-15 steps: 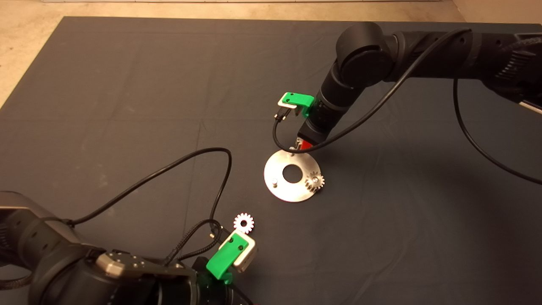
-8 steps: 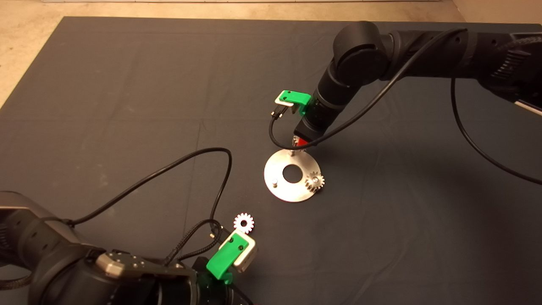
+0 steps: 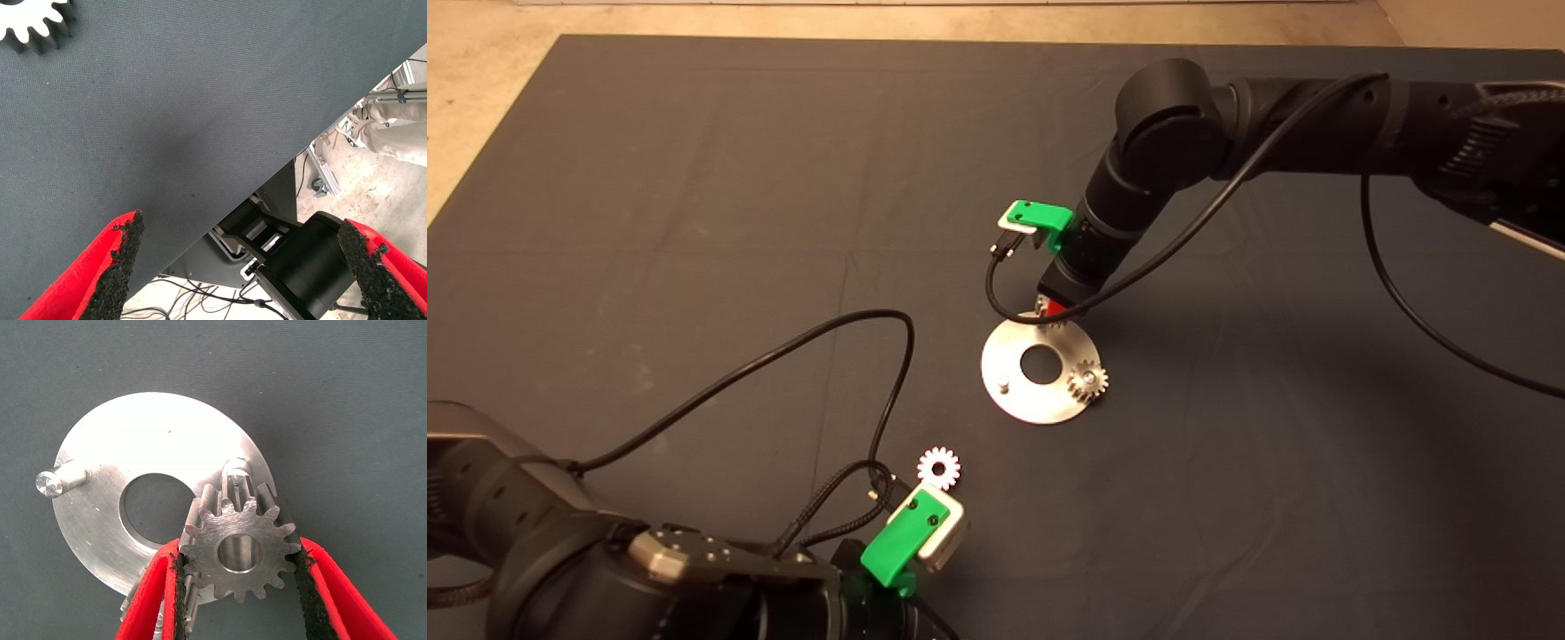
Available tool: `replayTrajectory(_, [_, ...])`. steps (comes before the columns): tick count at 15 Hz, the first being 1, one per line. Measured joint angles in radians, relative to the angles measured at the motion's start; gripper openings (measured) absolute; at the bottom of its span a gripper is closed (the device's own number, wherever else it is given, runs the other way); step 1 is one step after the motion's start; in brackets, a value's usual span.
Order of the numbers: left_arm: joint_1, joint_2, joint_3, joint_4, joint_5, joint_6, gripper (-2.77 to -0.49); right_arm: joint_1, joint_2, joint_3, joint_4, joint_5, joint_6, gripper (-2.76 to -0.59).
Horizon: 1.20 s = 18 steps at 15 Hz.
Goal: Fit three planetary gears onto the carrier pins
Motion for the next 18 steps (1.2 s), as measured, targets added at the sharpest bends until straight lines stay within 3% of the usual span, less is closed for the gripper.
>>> replayTrajectory(10, [0.000,-0.003,0.000,0.007,0.000,0.000,-1.19,-0.011,0.015,-0.025,0.000,0.001,-0.003,-2.47])
replayTrajectory(13, [0.000,-0.003,0.000,0.008,0.000,0.000,-1.19,-0.011,0.033,-0.044,0.000,0.029,-0.003,-2.47])
replayTrajectory(16, [0.000,-0.013,0.000,0.011,-0.003,0.000,-1.19,-0.011,0.045,-0.062,0.000,0.028,-0.003,-2.47])
replayTrajectory(18, [0.000,-0.028,0.000,0.012,-0.021,0.000,-1.19,-0.011,0.048,-0.065,0.000,0.027,-0.003,-2.47])
